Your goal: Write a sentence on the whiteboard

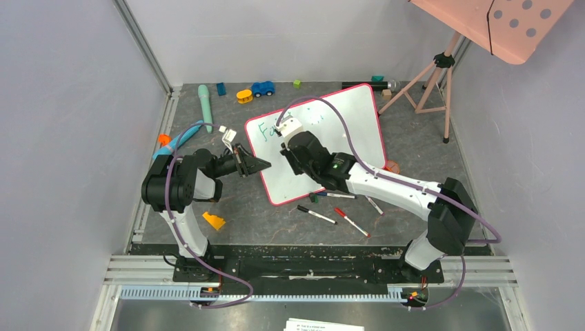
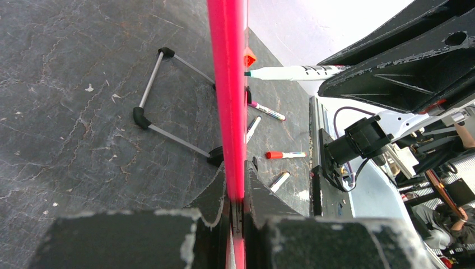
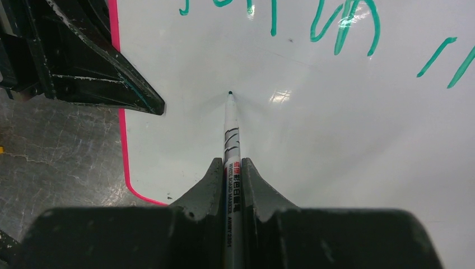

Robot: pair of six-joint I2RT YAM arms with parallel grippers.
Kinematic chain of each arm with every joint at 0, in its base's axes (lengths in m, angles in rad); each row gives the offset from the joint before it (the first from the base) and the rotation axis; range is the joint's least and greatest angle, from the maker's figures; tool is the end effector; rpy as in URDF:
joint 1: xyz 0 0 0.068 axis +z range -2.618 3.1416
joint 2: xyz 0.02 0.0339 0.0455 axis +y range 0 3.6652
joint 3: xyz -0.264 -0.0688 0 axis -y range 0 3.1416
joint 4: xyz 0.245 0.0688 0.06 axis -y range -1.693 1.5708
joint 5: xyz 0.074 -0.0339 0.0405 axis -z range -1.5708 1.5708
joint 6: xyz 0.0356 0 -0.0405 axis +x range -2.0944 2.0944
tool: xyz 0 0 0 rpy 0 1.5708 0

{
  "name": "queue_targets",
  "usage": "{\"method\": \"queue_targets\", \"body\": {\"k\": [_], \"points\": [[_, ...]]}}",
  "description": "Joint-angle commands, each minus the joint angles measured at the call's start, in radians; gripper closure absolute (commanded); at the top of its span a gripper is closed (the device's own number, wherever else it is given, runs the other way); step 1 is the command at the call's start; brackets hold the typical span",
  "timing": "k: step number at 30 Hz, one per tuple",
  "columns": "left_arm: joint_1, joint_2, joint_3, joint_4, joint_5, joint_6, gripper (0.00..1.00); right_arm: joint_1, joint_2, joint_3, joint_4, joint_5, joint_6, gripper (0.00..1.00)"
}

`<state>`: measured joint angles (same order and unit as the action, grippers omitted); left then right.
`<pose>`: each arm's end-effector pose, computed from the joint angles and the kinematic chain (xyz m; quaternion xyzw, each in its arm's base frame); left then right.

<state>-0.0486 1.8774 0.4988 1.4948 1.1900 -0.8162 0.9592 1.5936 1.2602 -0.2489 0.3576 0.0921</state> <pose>0.2901 -0.0472 0.1463 0.1821 0.6673 -0.5976 0.4055 0.2208 0.2932 0.2949 -0.2874 0.8216 0.0988 0.4823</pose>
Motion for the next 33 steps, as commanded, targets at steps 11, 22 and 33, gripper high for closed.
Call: {"method": "queue_targets", "body": {"k": [11, 22, 33], "points": [[-0.027, 0.026, 0.001, 0.062, 0.119, 0.112, 0.98, -0.002, 0.008, 0.055, -0.023, 0.108, 0.017, 1.00], [-0.027, 0.022, 0.000, 0.062, 0.119, 0.116, 0.98, -0.004, -0.019, 0.047, -0.018, 0.132, 0.027, 1.00], [-0.027, 0.021, -0.002, 0.062, 0.119, 0.117, 0.98, -0.002, -0.075, 0.010, 0.079, 0.041, 0.001, 1.00]]}}
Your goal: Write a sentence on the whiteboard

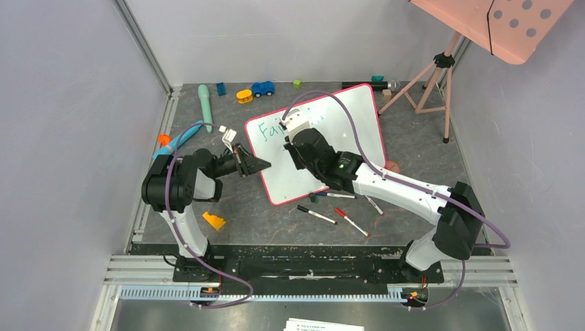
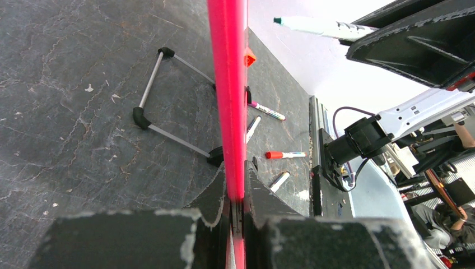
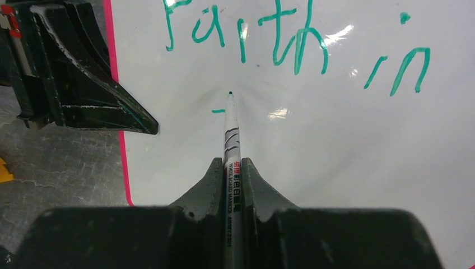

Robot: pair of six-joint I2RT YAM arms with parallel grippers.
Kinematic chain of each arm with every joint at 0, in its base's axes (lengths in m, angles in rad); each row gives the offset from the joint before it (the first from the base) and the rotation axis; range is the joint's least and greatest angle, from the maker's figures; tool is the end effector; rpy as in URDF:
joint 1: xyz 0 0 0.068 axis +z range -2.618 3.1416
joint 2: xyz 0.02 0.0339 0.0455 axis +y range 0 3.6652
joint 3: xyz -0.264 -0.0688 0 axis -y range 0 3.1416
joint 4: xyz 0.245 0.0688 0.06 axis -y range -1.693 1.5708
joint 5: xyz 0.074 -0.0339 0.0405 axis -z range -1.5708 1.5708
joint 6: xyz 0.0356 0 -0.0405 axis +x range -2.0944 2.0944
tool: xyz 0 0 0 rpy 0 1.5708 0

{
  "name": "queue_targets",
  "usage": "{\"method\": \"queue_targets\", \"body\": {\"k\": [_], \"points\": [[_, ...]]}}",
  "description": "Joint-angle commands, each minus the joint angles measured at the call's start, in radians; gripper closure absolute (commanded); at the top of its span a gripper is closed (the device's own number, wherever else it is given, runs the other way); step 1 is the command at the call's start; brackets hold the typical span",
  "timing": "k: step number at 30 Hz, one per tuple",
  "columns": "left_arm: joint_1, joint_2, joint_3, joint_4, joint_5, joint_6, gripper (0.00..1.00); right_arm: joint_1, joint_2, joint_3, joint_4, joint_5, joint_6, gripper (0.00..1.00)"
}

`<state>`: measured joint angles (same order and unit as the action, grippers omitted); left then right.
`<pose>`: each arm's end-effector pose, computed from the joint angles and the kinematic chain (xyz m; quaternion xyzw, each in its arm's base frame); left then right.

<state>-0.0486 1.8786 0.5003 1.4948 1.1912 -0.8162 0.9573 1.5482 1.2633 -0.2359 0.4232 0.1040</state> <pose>0.2904 -0.0472 0.1462 0.1826 0.6672 -0.5978 0.4052 0.2183 0.2846 0.3132 -0.2543 0.8137 0.0913 0.5146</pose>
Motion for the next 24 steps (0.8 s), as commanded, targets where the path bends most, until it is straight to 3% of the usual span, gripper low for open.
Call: {"method": "queue_targets", "body": {"k": [1, 24], "points": [[-0.027, 0.020, -0.003, 0.062, 0.117, 0.117, 0.98, -0.001, -0.024, 0.015, 0.065, -0.028, -0.012, 1.00], [-0.027, 0.020, -0.004, 0.062, 0.117, 0.118, 0.98, -0.022, 0.051, 0.060, 0.038, -0.037, -0.023, 1.00]]}}
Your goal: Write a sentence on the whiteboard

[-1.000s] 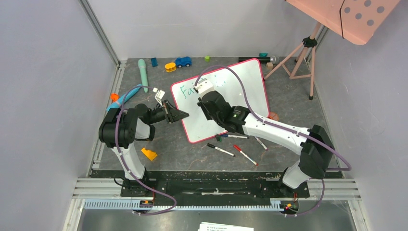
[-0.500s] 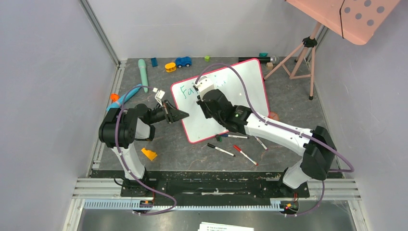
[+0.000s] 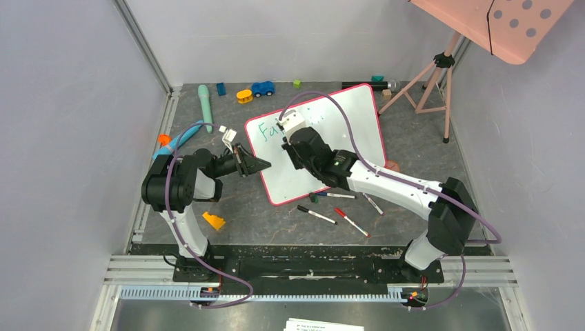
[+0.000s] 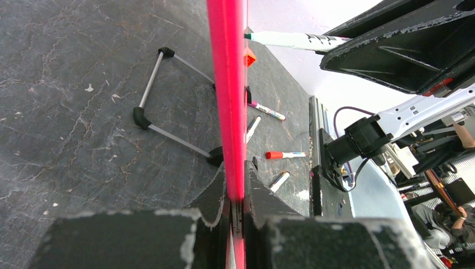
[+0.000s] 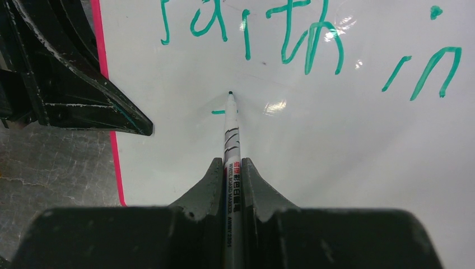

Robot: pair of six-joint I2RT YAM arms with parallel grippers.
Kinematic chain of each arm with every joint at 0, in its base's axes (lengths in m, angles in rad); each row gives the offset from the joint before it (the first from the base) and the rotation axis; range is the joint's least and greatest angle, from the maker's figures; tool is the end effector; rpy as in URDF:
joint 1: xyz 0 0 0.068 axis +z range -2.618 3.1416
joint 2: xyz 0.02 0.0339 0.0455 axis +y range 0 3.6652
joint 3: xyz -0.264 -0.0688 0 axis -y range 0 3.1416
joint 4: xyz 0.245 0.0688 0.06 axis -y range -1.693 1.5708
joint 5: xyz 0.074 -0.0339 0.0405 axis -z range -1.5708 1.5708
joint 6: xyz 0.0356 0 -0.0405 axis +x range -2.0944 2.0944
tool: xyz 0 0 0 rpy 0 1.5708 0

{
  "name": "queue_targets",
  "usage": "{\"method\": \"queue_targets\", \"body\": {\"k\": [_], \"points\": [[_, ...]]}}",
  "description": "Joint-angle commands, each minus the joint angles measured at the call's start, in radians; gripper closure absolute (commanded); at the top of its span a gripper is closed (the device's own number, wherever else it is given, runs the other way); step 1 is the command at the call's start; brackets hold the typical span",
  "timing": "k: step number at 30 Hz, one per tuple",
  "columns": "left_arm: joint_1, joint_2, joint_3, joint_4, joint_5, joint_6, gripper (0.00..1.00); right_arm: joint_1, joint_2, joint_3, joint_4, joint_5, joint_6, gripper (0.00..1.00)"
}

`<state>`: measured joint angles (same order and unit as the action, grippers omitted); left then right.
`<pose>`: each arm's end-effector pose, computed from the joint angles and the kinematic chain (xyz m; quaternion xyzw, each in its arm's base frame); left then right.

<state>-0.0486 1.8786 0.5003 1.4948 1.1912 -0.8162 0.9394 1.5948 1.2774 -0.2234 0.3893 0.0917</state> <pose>0.2904 -0.0472 0.1462 0.1826 0.6672 -0.5978 0.4052 0.2290 0.2903 0.3029 -0.2643 0.8175 0.0918 0.5034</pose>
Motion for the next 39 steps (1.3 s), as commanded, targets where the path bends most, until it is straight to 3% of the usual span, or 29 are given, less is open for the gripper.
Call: {"method": "queue_targets", "body": {"k": [1, 26, 39], "points": [[-0.027, 0.020, -0.004, 0.062, 0.118, 0.117, 0.98, -0.005, 0.003, 0.042, 0.024, -0.003, -0.011, 1.00], [-0.028, 0.019, -0.006, 0.063, 0.118, 0.117, 0.98, -0.005, -0.080, -0.113, 0.005, -0.045, 0.041, 1.00], [-0.028, 0.017, -0.006, 0.062, 0.118, 0.119, 0.98, -0.008, -0.063, -0.065, -0.025, 0.020, 0.024, 1.00]]}}
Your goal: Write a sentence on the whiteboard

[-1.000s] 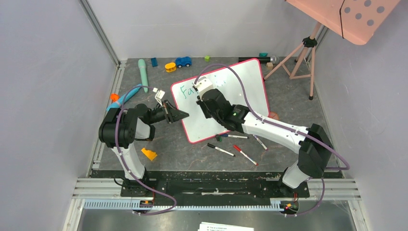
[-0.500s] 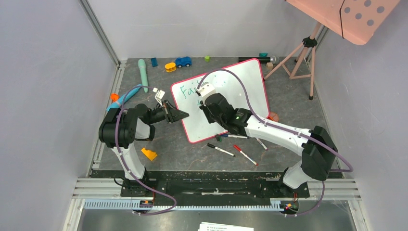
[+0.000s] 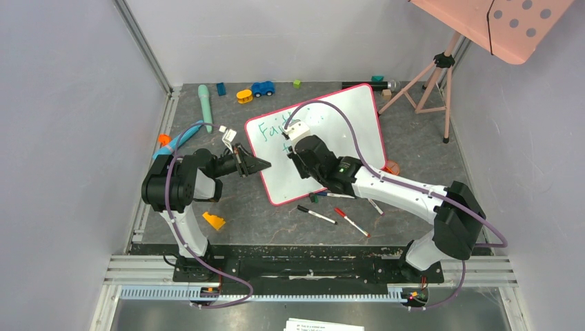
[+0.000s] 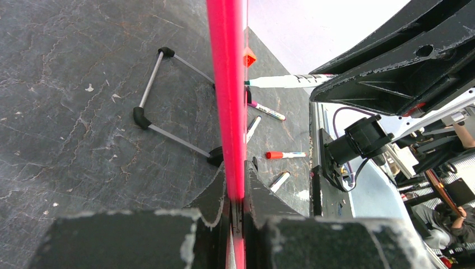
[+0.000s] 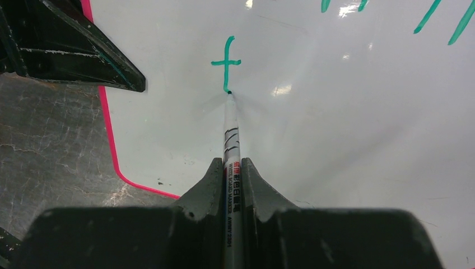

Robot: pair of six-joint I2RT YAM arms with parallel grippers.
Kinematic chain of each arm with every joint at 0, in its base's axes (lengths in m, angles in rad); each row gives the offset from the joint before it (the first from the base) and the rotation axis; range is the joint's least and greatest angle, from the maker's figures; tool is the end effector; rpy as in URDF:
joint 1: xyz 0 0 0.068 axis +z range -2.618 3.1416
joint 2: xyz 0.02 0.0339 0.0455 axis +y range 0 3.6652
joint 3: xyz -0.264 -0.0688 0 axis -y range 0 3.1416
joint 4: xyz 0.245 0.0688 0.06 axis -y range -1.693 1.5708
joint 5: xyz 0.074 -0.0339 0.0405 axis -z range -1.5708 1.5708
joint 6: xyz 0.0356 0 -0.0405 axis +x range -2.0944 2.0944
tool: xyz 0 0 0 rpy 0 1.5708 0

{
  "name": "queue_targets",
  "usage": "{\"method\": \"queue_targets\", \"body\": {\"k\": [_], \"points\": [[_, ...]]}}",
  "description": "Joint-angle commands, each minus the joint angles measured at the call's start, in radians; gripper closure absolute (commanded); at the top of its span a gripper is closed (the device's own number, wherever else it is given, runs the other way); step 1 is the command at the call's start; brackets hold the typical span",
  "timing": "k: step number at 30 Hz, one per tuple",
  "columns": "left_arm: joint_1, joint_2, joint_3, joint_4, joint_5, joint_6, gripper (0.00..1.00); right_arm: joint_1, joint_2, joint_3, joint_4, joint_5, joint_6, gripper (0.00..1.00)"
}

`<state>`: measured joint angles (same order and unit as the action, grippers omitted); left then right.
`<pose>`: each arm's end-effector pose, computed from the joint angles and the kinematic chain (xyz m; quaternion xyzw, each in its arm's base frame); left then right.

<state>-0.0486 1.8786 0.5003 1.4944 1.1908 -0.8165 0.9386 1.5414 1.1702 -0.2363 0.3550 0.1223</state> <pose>0.2904 -0.0472 0.1462 0.1822 0.6673 -0.5978 0.4051 0.2171 0.2754 0.2831 -0.2712 0.8331 0.0957 0.4725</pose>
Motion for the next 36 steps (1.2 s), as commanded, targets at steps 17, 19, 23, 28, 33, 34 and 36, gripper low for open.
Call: {"method": "queue_targets", "body": {"k": [17, 19, 23, 28, 33, 34, 36], "points": [[-0.028, 0.019, -0.005, 0.063, 0.118, 0.117, 0.98, -0.017, -0.070, 0.048, 0.018, 0.040, -0.015, 1.00], [-0.028, 0.018, -0.006, 0.063, 0.119, 0.118, 0.98, -0.021, -0.069, 0.048, 0.017, 0.037, -0.017, 1.00], [-0.028, 0.018, -0.007, 0.063, 0.118, 0.118, 0.98, -0.032, -0.069, 0.052, 0.017, 0.025, -0.015, 1.00], [-0.028, 0.019, -0.005, 0.063, 0.118, 0.119, 0.98, -0.041, -0.058, 0.059, 0.017, 0.011, -0.016, 1.00], [-0.028, 0.019, -0.005, 0.063, 0.118, 0.117, 0.98, -0.043, -0.047, 0.070, 0.018, 0.007, -0.023, 1.00], [-0.028, 0.019, -0.005, 0.063, 0.118, 0.118, 0.98, -0.043, -0.045, 0.072, 0.017, 0.005, -0.023, 1.00], [-0.028, 0.018, -0.005, 0.063, 0.118, 0.118, 0.98, -0.043, -0.039, 0.077, 0.018, 0.003, -0.025, 1.00]]}}
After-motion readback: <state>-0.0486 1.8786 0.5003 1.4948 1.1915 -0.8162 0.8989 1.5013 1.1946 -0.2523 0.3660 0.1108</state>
